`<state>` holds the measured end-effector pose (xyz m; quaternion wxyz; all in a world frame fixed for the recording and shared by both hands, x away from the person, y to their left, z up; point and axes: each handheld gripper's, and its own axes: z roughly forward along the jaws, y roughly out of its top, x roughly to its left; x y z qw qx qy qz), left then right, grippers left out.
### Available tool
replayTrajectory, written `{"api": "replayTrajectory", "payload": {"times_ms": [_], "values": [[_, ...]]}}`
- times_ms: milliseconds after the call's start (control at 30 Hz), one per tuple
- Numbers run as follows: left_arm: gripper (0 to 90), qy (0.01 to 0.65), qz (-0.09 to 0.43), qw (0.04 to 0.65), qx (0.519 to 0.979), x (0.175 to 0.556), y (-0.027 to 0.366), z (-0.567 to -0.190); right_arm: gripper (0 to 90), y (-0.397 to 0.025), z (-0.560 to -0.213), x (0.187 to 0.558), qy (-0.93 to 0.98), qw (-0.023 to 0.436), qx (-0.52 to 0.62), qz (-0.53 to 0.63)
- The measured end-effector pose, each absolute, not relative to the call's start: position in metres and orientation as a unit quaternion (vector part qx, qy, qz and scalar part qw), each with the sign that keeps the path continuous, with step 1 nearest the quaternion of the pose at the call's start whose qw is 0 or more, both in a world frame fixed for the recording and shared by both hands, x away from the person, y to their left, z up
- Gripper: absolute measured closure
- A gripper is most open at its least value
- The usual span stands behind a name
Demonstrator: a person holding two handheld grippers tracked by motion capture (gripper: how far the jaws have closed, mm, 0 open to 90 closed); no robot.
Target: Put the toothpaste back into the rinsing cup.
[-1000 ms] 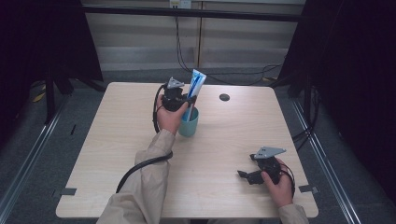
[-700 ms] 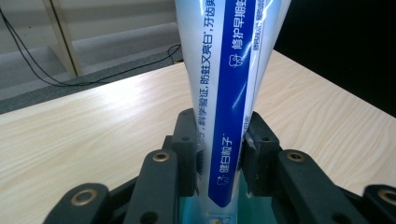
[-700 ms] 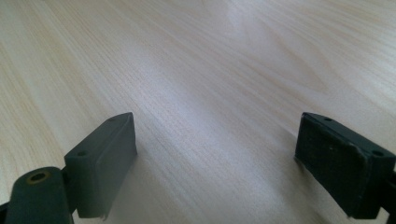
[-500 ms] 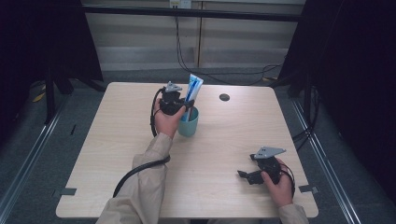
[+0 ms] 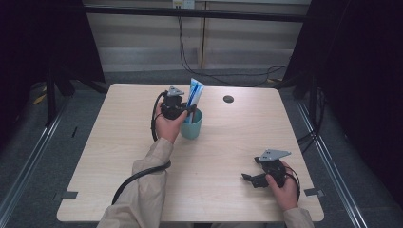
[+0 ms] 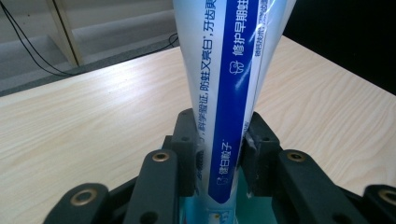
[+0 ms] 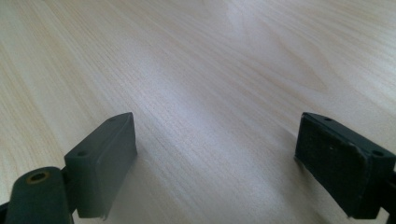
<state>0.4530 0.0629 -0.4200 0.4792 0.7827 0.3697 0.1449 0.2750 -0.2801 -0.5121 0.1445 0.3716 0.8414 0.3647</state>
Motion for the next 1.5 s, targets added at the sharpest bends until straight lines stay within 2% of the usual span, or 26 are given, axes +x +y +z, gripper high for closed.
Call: {"api": "replayTrajectory", "payload": {"times_ms": [1500], "values": [[63.9, 0.355, 0.128, 0.474, 0.796, 0.4525, 0.056, -0.4253, 11.9, -0.2801, -0.5121, 0.2751, 0.842, 0.145, 0.371, 0.365]]}}
